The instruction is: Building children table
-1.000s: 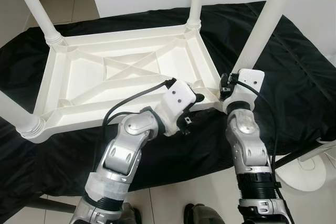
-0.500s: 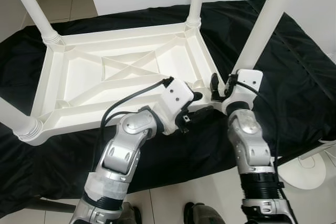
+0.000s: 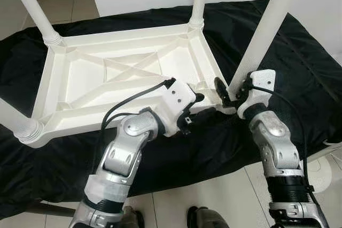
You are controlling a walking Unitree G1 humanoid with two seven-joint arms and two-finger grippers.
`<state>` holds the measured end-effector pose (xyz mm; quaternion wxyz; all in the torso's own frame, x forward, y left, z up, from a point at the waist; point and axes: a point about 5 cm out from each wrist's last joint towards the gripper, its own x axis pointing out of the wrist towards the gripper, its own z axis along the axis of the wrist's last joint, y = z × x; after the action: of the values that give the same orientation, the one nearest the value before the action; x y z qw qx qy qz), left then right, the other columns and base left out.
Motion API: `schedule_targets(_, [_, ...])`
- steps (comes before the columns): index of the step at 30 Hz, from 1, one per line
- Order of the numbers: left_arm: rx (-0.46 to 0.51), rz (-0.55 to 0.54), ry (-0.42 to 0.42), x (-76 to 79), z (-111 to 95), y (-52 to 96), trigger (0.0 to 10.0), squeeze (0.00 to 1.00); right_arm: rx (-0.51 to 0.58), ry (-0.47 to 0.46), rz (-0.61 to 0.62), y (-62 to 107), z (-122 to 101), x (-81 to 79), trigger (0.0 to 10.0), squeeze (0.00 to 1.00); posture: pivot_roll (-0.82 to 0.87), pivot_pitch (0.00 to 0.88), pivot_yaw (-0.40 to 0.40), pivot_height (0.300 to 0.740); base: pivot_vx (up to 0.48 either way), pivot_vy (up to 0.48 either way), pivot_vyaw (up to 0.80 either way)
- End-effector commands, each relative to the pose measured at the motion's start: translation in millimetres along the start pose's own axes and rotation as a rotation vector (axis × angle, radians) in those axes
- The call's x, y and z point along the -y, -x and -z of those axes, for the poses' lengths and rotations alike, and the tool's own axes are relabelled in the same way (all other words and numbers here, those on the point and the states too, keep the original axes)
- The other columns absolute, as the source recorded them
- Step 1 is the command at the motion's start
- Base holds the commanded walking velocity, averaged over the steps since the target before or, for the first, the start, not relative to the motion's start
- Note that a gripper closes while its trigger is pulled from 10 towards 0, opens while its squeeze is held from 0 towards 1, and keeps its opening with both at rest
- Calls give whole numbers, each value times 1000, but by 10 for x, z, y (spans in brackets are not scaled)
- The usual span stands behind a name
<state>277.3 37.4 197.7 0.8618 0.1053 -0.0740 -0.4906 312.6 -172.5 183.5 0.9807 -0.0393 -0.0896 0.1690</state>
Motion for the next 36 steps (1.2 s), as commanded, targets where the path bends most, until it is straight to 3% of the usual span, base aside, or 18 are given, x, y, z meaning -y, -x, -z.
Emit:
schedule_targets(1, [-20,-149,-6,-81,48,13,10000,0,-11,-12,-73,17,54,-37,10000,0,-102,92,45,740,0,0,0])
schedule_targets(6, [-37,-155,-16,-72,111,27,10000,0,-44,13,-247,47,96,12,10000,0,-103,82,52,740,0,0,0])
schedule_targets(15, [-65,-216,7,-102,305,41,10000,0,-132,97,-336,75,229,136,10000,0,-99,69,52,740,0,0,0])
schedule_targets(16, [-68,-235,6,-110,331,42,10000,0,-134,94,-330,76,246,161,3686,0,-96,60,50,740,0,0,0])
schedule_targets(17, [-68,-235,6,-110,331,42,10000,0,-134,94,-330,76,246,161,3686,0,-96,60,50,740,0,0,0])
schedule_targets(18, [-70,-248,0,-114,347,41,10000,0,-138,92,-317,75,265,188,353,0,-96,58,50,740,0,0,0])
schedule_targets(19, [-69,-257,-2,-116,356,37,10000,0,-142,86,-311,75,286,213,0,0,-96,56,49,740,0,0,0])
schedule_targets(28, [-53,-274,-17,-140,336,7,10000,0,-148,61,-258,108,388,220,0,0,-98,48,46,740,0,0,0])
schedule_targets(29, [-53,-276,-22,-146,339,2,10000,0,-146,40,-229,113,391,222,902,0,-100,49,45,740,0,0,0])
schedule_targets(32, [-53,-277,-25,-149,341,0,10000,0,-146,25,-208,118,393,223,902,0,-101,50,45,740,0,0,0])
schedule_targets(33, [-51,-273,-32,-146,342,-8,10000,0,-137,18,-190,120,384,208,10000,0,-101,53,42,740,0,0,0])
schedule_targets(36, [-49,-269,-38,-142,343,-13,10000,0,-130,15,-180,121,377,197,10000,0,-101,53,42,740,0,0,0])
